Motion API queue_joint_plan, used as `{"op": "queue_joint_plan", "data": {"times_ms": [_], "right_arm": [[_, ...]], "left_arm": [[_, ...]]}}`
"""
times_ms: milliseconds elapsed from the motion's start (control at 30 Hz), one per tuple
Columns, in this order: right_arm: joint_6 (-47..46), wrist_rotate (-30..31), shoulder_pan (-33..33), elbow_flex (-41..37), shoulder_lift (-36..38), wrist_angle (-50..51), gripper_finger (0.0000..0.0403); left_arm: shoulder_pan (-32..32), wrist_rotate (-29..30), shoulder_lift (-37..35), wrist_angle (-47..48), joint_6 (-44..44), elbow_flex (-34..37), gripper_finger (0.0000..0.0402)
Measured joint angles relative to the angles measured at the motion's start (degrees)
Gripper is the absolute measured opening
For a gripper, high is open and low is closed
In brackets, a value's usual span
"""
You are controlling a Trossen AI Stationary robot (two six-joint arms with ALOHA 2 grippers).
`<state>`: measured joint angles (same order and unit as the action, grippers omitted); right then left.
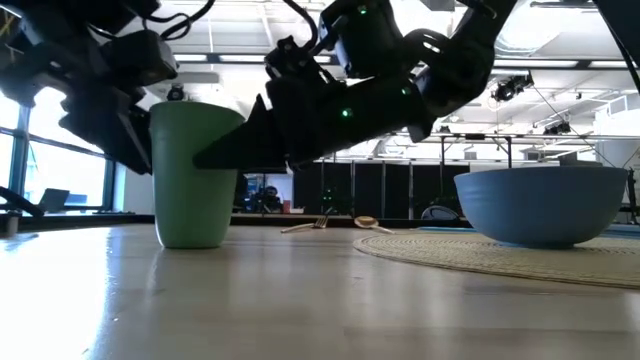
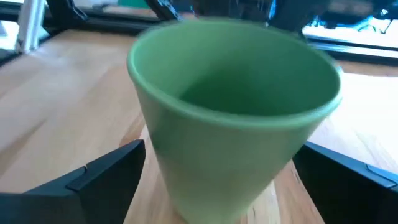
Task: Pick & Place Utensil
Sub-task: Put the green cup on the brown table mat to the top right of the blue bowl
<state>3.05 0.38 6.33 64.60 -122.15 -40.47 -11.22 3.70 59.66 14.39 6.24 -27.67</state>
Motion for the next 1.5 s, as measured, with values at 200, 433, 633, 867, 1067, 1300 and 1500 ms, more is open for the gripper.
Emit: {"op": "queue_joint_plan", "data": {"times_ms": [200, 433, 633, 867, 1067, 1300, 1500], "right_arm": [[0.2, -0.7, -0.3, 0.3, -1.5, -3.0, 0.0397], [-0.6, -1.9, -0.9, 1.3, -3.2, -4.3, 0.0397], [-0.9, -0.7, -0.8, 1.2, -3.2, -3.0, 0.0393], [-2.1, -0.1, -0.8, 1.2, -2.1, -0.8, 0.0354], [-5.6, 0.4, -0.8, 1.2, 3.3, 7.4, 0.0340], [-6.1, 4.3, -0.6, 1.2, 8.7, 12.1, 0.0340], [-5.6, 8.0, -0.6, 1.1, 12.2, 17.1, 0.0340]], "left_arm": [[0.0, 0.8, 3.8, -7.6, 0.0, 0.0, 0.0115], [0.0, 2.1, 5.9, -7.3, 0.0, 0.0, 0.0115], [0.0, 2.3, 5.4, -6.2, -0.2, 0.0, 0.0115], [0.0, 4.8, 5.3, -2.4, -0.4, 0.0, 0.0115], [0.0, 4.4, 5.3, -2.2, -0.4, 0.0, 0.0115], [0.0, 4.5, 5.3, -2.4, -0.4, 0.0, 0.0115], [0.0, 4.5, 5.3, -2.5, -0.4, 0.0, 0.0115]]}}
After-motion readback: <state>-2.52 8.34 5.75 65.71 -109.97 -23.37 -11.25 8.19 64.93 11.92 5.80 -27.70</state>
